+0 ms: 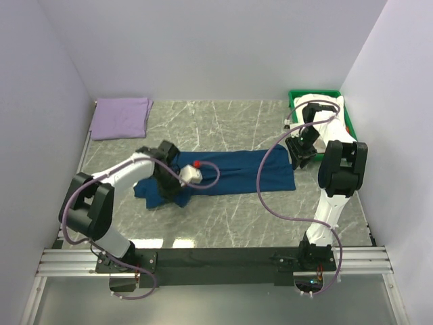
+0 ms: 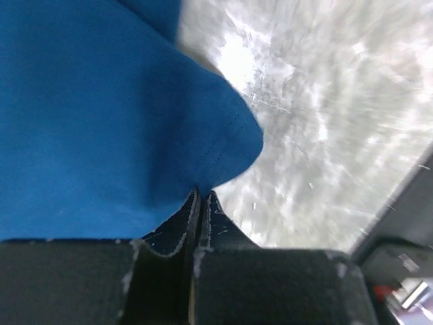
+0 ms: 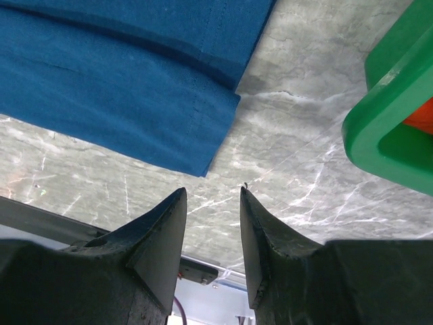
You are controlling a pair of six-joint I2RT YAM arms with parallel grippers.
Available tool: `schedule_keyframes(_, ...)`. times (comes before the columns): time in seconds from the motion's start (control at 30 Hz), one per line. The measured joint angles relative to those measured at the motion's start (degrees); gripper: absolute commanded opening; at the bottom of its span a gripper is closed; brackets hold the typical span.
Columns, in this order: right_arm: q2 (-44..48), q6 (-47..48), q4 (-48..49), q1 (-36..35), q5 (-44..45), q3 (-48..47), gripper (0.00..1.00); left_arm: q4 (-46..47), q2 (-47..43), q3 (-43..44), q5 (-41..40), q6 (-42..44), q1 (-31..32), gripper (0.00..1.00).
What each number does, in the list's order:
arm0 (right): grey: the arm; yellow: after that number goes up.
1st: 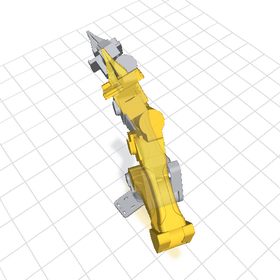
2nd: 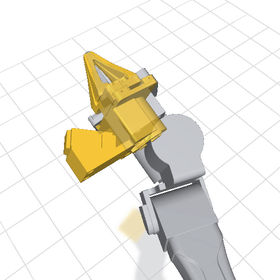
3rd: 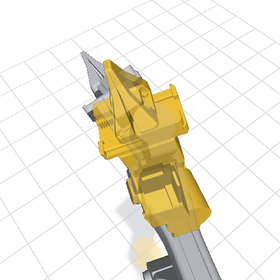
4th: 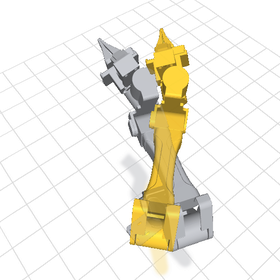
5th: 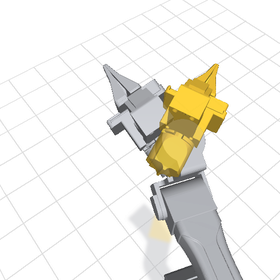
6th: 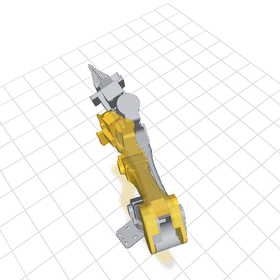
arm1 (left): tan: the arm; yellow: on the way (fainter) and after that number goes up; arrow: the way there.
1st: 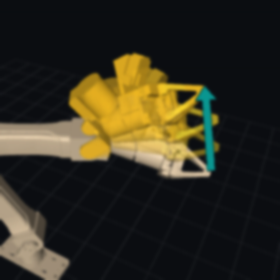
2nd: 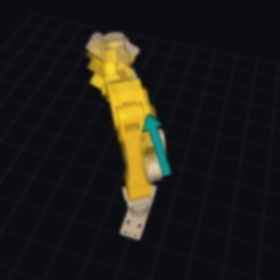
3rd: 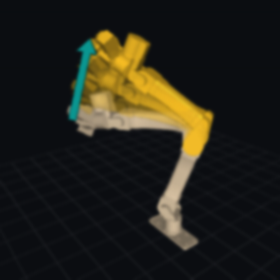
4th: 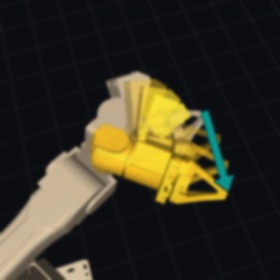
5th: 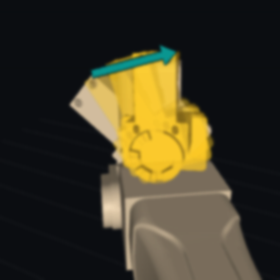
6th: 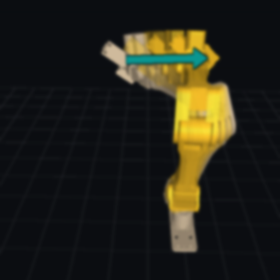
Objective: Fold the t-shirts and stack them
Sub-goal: Fold the tshirt
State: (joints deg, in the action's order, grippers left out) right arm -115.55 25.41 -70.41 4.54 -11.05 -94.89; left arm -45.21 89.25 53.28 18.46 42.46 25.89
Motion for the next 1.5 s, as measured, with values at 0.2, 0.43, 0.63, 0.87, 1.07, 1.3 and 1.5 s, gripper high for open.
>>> schedule_keyframes(0.2,-0.2,0.0,-0.9,0.0,-0.6,-2.3,0.44,-9.2,5.6,21.3,2.4,1.4,-4.7,0.01)
schedule_keyframes(0.43,-2.5,0.0,-1.3,0.0,-1.4,-5.1,0.44,-7.2,18.9,33.7,1.1,1.9,-10.8,0.01)
schedule_keyframes(0.63,-2.9,0.0,-1.2,0.0,-1.6,-4.9,0.44,-5.1,26.3,37.1,-0.5,1.7,-13.3,0.02)
schedule_keyframes(0.87,-2.9,0.0,-1.4,0.0,-2.5,-4.7,0.44,-4.1,28.4,46.6,-0.9,1.9,-14.2,0.30)
schedule_keyframes(1.07,-2.9,0.3,-1.7,-0.3,-4.7,-5.0,0.44,-2.8,30.6,49.3,0.1,1.3,-14.6,0.51)
schedule_keyframes(1.3,-2.9,0.3,-1.5,-2.8,-7.8,-6.7,0.44,-2.8,28.0,46.0,6.4,-4.7,-20.1,0.55)
schedule_keyframes(1.5,-2.9,-0.5,-0.7,-6.8,-9.9,-7.4,0.43,-2.1,20.7,36.9,8.7,-9.6,-22.4,0.59)
